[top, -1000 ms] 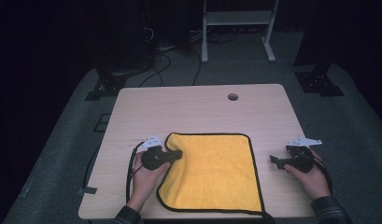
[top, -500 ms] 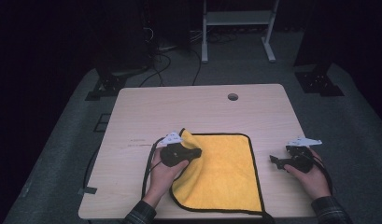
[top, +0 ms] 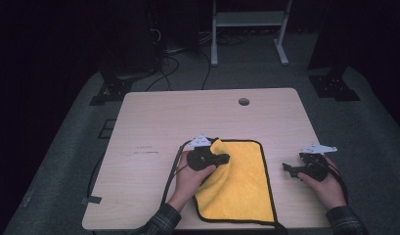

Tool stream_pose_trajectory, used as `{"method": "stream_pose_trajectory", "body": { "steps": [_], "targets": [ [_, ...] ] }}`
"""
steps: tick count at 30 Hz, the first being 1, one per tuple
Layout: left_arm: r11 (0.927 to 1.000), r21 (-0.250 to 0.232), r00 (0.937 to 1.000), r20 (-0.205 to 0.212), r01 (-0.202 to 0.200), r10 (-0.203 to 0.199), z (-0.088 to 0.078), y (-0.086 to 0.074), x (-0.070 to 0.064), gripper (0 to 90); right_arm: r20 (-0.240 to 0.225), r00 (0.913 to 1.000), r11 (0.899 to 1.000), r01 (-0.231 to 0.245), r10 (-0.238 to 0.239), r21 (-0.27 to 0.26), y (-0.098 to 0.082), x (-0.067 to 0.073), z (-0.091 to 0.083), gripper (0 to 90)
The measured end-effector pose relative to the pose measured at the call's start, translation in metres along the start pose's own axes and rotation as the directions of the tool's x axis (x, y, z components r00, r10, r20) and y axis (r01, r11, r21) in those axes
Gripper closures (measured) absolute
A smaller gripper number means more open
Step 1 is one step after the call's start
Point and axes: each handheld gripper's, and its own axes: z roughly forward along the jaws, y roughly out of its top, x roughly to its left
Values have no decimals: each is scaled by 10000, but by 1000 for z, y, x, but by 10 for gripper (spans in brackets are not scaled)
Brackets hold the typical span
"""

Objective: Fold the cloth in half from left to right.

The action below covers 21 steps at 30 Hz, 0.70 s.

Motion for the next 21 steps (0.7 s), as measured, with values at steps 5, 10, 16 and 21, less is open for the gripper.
{"method": "stream_pose_trajectory", "body": {
  "steps": [5, 10, 16, 21],
  "targets": [
    [10000, 15, 9998, 193, -10, 9, 19, 6, -4, 858, 1, 10000, 10000, 5, -5, -1, 0, 0, 0, 141],
    [10000, 19, 9990, 450, 14, -15, 37, 9, -9, 858, -4, 10000, 10000, 26, -26, -10, 0, 0, 0, 141],
    [9999, 99, 9982, 598, 40, -46, 58, 8, -14, 857, -11, 10000, 10000, 43, -43, -7, 0, 0, 0, 141],
    [9998, 174, 9971, 751, 86, -99, 70, 7, -17, 858, -21, 10000, 10000, 45, -45, -7, 0, 0, 0, 140]
  ]
}}
